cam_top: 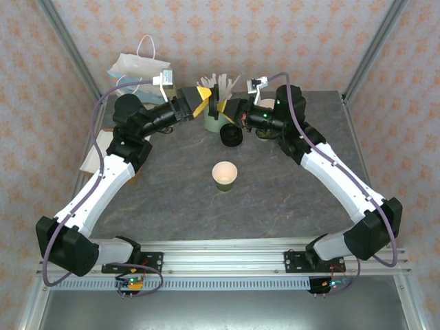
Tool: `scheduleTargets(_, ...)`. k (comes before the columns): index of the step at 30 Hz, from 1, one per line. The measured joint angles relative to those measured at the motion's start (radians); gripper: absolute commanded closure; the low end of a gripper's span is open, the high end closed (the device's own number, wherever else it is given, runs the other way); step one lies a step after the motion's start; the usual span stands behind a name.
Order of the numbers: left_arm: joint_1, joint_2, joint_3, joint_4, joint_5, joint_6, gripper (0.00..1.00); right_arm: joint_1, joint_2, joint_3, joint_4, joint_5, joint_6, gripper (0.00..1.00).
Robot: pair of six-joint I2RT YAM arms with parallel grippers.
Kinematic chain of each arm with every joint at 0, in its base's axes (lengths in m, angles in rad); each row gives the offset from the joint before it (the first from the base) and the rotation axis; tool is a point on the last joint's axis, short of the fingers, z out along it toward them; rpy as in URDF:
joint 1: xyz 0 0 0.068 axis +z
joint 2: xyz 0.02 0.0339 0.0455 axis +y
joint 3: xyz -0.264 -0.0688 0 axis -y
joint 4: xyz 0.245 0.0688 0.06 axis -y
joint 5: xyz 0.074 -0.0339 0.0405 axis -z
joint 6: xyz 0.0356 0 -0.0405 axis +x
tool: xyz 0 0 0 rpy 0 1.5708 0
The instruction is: Pack the takeout coffee
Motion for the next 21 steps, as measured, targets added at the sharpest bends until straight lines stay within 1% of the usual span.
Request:
scheduleTargets(7, 0.000, 0.010, -0.016, 0.074, 0.002, -0.084, 0.04, 0.000, 0.002, 0.000, 0.043, -0.003, 0.026, 0.95)
scheduleTargets(16, -0.008, 0.020, -0.017, 0.074, 0.018, -0.093, 0.06, 0.000, 0.007, 0.000, 0.066, -0.005, 0.049, 0.95)
scheduleTargets(21, -0.026, 0.024, -0.015, 0.034, 0.023, -0.075, 0.08, 0.000, 0.010, 0.000, 0.065, -0.006, 0.049, 0.96)
